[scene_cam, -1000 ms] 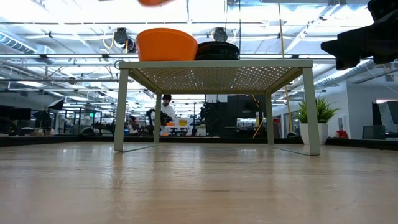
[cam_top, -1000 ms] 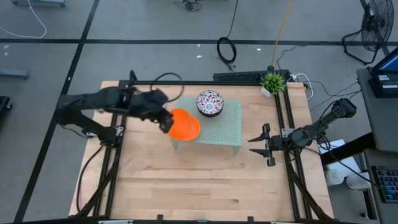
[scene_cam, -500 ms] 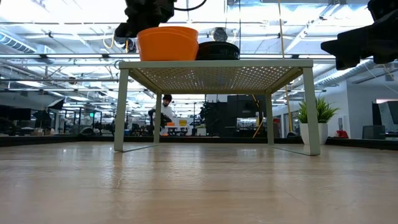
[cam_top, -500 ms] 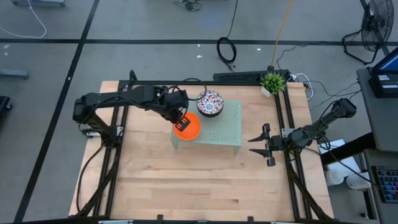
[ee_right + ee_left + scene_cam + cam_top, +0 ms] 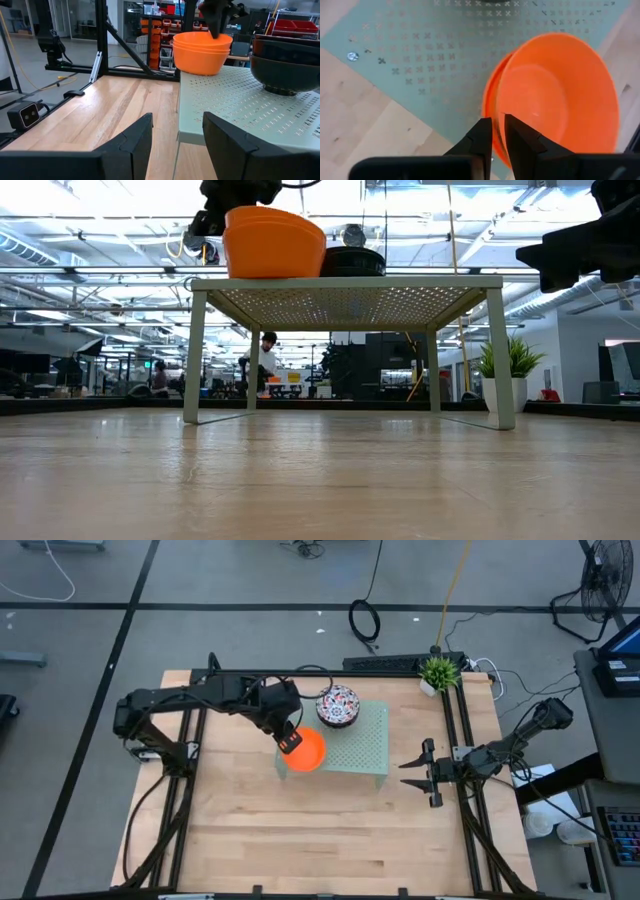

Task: Pick & Place Mini bowls
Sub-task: Stack the orange bowl on top of the orange bowls on the shelf, then return to Home Position

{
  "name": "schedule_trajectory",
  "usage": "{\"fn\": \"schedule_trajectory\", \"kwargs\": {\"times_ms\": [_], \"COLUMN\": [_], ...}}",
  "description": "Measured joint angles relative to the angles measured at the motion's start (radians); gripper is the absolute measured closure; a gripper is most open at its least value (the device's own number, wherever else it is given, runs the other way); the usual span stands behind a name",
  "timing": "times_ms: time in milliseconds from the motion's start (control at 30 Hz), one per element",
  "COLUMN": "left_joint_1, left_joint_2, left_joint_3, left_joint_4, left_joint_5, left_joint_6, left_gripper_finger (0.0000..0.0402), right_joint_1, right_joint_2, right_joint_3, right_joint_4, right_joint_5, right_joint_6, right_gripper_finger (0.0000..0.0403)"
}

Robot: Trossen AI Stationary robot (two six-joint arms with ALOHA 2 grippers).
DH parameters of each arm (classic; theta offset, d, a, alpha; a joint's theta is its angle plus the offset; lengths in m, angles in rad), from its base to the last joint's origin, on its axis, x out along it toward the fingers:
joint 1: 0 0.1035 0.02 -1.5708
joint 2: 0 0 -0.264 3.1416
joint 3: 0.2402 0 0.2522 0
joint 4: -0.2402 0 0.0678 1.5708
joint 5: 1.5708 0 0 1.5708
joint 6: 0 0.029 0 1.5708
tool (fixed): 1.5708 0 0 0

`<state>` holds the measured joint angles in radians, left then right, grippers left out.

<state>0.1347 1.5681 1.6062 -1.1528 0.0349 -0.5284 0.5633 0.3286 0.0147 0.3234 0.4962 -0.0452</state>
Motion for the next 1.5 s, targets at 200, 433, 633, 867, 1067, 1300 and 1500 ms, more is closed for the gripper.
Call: {"fn": "schedule_trajectory", "kwargs": {"times_ms": [200, 433, 633, 867, 1067, 1300, 1500], "left_joint_1": [0.024, 0.056, 0.053, 0.032, -0.088, -0.14, -0.144], "left_joint_2": [-0.02, -0.067, -0.187, -0.391, -0.589, -0.875, -1.065], "left_joint_3": [0.007, 0.005, 0.062, 0.083, -0.116, -0.653, -0.987], "left_joint_4": [0.02, 0.058, 0.049, -0.016, 0.132, 0.755, 0.949], "left_joint_5": [-0.01, -0.003, 0.074, 0.088, -0.138, 0.035, 0.071], "left_joint_6": [0.014, 0.026, 0.142, 0.244, 0.259, 0.477, 0.495], "left_gripper_finger": [0.0349, 0.035, 0.035, 0.035, 0.035, 0.035, 0.035], "right_joint_1": [0.0, 0.0, 0.0, 0.0, 0.0, 0.0, 0.0], "right_joint_2": [0.0, 0.0, 0.0, 0.0, 0.0, 0.0, 0.0], "right_joint_3": [0.0, 0.0, 0.0, 0.0, 0.0, 0.0, 0.0], "right_joint_4": [0.0, 0.0, 0.0, 0.0, 0.0, 0.0, 0.0], "right_joint_5": [0.0, 0.0, 0.0, 0.0, 0.0, 0.0, 0.0], "right_joint_6": [0.0, 0.0, 0.0, 0.0, 0.0, 0.0, 0.0], "right_gripper_finger": [0.0242, 0.0242, 0.0242, 0.0242, 0.0242, 0.0242, 0.0242]}}
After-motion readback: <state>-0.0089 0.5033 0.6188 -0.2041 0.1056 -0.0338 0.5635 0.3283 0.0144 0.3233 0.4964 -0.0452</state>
